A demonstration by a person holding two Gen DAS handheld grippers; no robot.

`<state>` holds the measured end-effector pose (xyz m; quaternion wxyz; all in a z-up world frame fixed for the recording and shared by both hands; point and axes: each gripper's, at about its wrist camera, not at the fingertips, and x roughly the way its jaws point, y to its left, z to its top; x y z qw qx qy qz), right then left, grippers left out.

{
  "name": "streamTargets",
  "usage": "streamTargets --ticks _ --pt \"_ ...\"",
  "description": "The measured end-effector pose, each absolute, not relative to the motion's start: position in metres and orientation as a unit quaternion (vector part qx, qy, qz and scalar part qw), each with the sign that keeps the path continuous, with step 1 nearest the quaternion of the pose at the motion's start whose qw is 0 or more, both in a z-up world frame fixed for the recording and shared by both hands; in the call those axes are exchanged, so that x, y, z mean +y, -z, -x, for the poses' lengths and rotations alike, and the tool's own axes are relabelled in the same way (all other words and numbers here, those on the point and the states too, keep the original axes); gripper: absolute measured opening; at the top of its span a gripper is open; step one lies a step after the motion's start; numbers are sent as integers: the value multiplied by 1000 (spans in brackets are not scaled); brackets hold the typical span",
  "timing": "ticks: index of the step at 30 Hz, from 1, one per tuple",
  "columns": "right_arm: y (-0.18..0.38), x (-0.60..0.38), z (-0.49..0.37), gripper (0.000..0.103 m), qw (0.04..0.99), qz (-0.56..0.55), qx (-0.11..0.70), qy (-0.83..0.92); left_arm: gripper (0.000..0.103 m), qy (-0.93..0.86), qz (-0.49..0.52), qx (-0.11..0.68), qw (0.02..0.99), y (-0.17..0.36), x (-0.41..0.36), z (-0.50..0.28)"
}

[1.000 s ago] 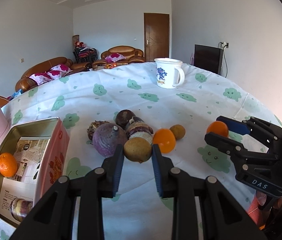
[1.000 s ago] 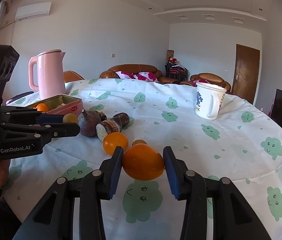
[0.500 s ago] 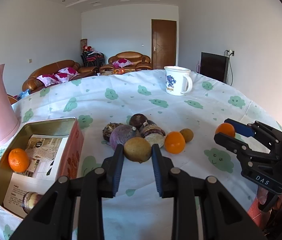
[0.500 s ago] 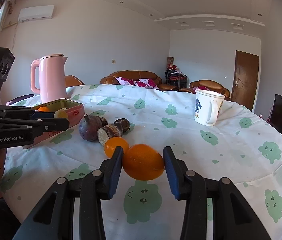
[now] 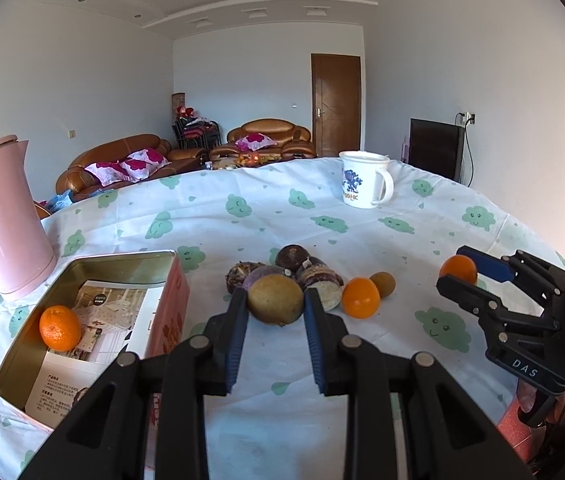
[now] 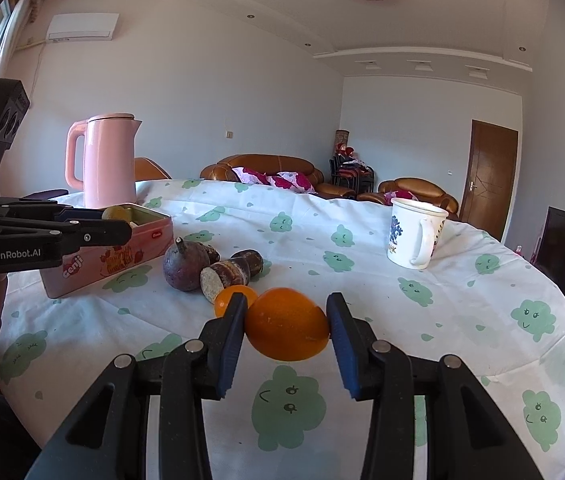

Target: Organize fruits

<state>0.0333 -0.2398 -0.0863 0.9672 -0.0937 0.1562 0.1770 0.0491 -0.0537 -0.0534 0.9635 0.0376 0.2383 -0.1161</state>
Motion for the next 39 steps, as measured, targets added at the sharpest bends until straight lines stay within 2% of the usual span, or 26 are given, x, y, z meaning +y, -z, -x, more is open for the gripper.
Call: streamTargets --ticks 39 --pt "36 -185 -33 43 958 115 99 -243 29 77 -11 198 977 32 -13 -35"
